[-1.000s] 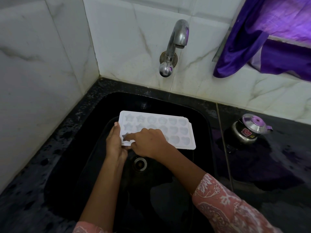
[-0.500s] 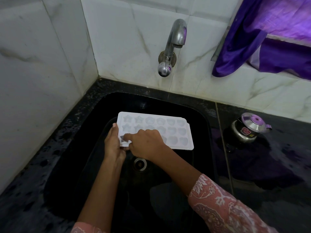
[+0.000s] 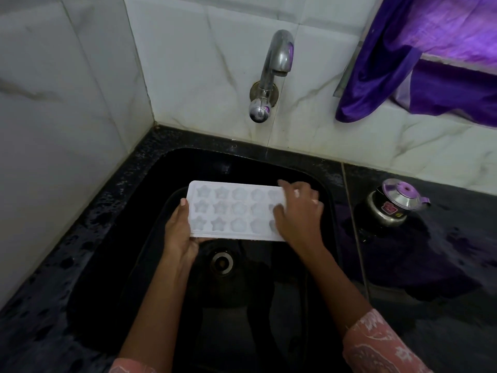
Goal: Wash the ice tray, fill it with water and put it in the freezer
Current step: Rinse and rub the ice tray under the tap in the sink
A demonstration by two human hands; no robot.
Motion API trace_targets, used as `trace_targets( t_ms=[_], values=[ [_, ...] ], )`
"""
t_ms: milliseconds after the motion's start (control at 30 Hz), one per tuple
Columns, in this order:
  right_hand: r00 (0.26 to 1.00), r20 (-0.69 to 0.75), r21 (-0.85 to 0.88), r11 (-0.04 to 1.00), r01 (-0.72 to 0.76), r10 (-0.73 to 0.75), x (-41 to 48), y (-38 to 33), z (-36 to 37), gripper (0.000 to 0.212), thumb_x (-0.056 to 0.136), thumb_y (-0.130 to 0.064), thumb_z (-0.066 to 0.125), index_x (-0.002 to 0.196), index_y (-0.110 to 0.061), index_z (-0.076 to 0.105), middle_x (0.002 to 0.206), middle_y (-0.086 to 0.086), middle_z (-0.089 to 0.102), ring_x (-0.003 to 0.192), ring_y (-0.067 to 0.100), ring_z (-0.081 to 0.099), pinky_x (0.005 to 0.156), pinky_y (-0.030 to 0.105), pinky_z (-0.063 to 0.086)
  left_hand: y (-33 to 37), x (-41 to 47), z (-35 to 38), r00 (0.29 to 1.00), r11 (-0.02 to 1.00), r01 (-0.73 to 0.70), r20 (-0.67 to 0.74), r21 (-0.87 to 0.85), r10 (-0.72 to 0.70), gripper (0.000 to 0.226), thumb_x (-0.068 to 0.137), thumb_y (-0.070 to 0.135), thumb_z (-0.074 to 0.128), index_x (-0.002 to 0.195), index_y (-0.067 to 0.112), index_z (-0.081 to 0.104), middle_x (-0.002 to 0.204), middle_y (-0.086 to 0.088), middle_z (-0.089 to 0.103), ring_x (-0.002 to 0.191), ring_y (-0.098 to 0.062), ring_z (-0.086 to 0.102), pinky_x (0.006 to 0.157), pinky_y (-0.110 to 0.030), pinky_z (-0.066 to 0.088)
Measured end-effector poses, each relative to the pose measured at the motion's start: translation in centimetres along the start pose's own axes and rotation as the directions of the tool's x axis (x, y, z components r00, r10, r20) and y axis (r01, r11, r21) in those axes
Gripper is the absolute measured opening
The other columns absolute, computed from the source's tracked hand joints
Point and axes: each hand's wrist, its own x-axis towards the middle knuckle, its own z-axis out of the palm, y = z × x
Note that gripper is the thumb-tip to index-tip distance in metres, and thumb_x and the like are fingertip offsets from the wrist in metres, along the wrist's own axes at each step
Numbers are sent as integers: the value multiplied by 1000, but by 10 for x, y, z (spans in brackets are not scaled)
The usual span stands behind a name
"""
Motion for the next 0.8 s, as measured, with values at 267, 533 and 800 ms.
trace_targets(
  t_ms=[267, 533, 800],
  values=[
    [887, 403, 611, 655, -446, 227, -2, 60, 5, 35, 94, -13, 47, 130, -13, 48, 127, 8, 56, 107, 22, 57, 85, 32, 46, 0, -6, 1, 997, 998, -9, 74, 59, 4, 42, 96, 43, 41, 123, 15, 56, 110, -10, 68, 95, -27, 67, 59, -39, 58],
    [926, 291, 737, 561, -377, 239, -5, 64, 12, 28, 88, 2, 56, 108, -16, 50, 109, 11, 62, 97, 24, 61, 67, 25, 48, 12, -9, -14, 977, 965, -54, 212, 258, -2, 35, 97, 34, 43, 123, 12, 51, 115, -8, 65, 100, -26, 65, 75, -45, 55],
    [955, 116, 768, 585, -260, 272, -10, 61, 14, 30, 81, 10, 58, 96, -14, 48, 94, 0, 62, 81, 9, 59, 62, 19, 46, 16, -11, -13, 964, 881, -240, 207, 409, 166, 17, 96, 8, 46, 112, 12, 50, 98, 0, 62, 84, -13, 60, 60, -28, 53]
  ],
)
